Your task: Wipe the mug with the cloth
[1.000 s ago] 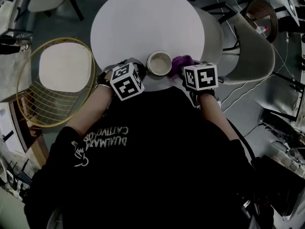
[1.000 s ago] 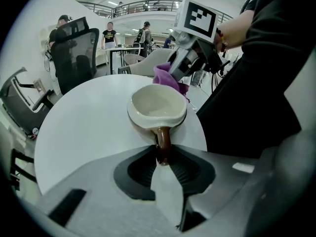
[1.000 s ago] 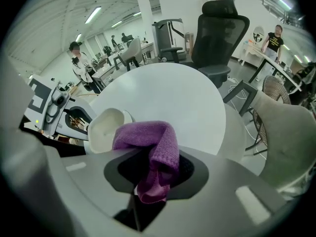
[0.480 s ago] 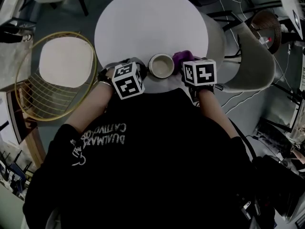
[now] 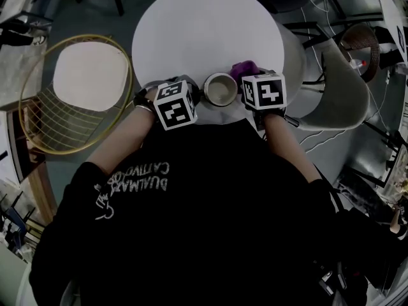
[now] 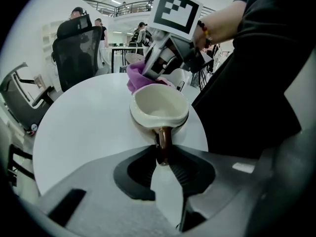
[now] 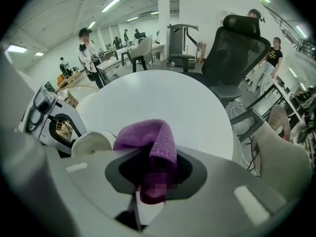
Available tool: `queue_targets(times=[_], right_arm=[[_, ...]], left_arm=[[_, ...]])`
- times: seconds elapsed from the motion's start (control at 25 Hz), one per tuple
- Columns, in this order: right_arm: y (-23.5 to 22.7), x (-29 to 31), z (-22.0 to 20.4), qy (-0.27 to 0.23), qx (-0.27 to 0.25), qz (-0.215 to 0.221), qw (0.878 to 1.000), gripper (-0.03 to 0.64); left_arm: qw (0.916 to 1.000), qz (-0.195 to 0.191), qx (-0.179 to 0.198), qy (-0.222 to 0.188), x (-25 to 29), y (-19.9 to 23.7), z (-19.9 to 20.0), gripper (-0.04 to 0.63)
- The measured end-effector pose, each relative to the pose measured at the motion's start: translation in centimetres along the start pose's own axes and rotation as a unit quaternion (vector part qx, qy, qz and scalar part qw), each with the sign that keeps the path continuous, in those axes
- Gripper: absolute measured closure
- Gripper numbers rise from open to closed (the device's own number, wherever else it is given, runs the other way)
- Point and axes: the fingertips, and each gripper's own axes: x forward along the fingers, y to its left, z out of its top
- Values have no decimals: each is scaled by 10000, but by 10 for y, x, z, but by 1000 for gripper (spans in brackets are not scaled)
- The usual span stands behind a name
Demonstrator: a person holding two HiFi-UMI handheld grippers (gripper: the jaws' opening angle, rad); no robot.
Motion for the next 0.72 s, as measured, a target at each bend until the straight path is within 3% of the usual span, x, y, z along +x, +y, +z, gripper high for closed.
queue_targets(times=[0.36, 0.72], right_arm=[[18, 2, 31, -440, -591, 150, 9972, 537], [38, 1, 49, -534, -954, 327, 9935, 543]], left_arm=[[9996, 83, -244, -98, 1, 4, 2, 515], [9984, 72, -473, -289, -3, 5, 9, 514]])
